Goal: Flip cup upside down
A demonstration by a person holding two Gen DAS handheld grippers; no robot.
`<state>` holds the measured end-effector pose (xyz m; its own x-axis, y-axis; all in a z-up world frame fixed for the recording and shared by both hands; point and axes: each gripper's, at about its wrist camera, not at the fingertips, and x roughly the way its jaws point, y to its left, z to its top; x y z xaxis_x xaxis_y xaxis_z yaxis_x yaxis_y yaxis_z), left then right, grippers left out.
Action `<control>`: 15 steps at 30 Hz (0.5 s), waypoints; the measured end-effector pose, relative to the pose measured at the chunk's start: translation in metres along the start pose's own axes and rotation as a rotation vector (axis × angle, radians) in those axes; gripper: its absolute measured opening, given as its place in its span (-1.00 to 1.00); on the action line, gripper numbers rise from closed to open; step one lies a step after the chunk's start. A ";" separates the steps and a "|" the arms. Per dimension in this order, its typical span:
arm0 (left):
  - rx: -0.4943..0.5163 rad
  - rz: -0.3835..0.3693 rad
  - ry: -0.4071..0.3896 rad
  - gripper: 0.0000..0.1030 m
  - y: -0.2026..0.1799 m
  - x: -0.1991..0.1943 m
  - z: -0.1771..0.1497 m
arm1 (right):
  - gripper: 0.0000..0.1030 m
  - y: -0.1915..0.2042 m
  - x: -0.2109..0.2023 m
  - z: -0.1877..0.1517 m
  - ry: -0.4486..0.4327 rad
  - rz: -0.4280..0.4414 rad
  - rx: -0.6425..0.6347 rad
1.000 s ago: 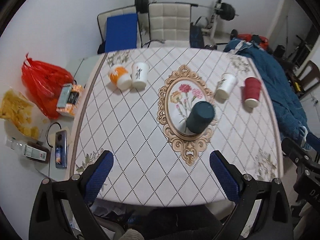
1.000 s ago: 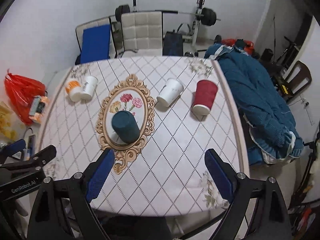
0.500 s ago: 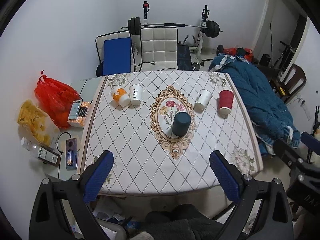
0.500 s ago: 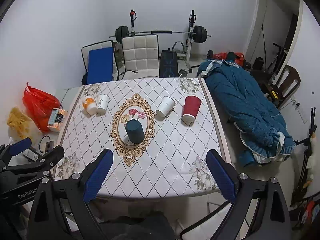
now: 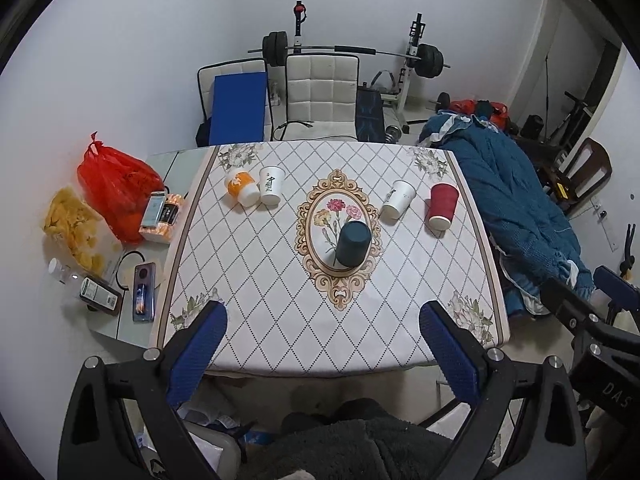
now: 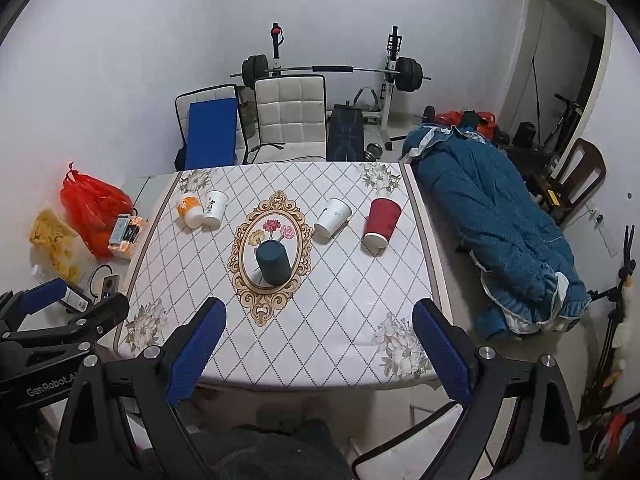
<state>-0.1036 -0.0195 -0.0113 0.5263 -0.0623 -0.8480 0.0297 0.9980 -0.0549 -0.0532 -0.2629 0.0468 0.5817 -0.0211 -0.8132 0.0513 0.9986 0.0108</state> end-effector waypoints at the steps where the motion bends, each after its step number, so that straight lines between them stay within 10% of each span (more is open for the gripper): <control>1: -0.001 0.002 -0.002 0.92 0.000 -0.001 0.000 | 0.88 -0.002 0.002 0.001 0.003 0.001 0.001; 15: -0.014 0.034 -0.009 0.92 0.006 -0.006 0.004 | 0.88 -0.004 0.011 0.009 0.023 0.018 0.001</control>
<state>-0.1034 -0.0135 -0.0044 0.5346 -0.0284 -0.8446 0.0003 0.9994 -0.0335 -0.0398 -0.2673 0.0427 0.5637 -0.0023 -0.8260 0.0424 0.9988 0.0261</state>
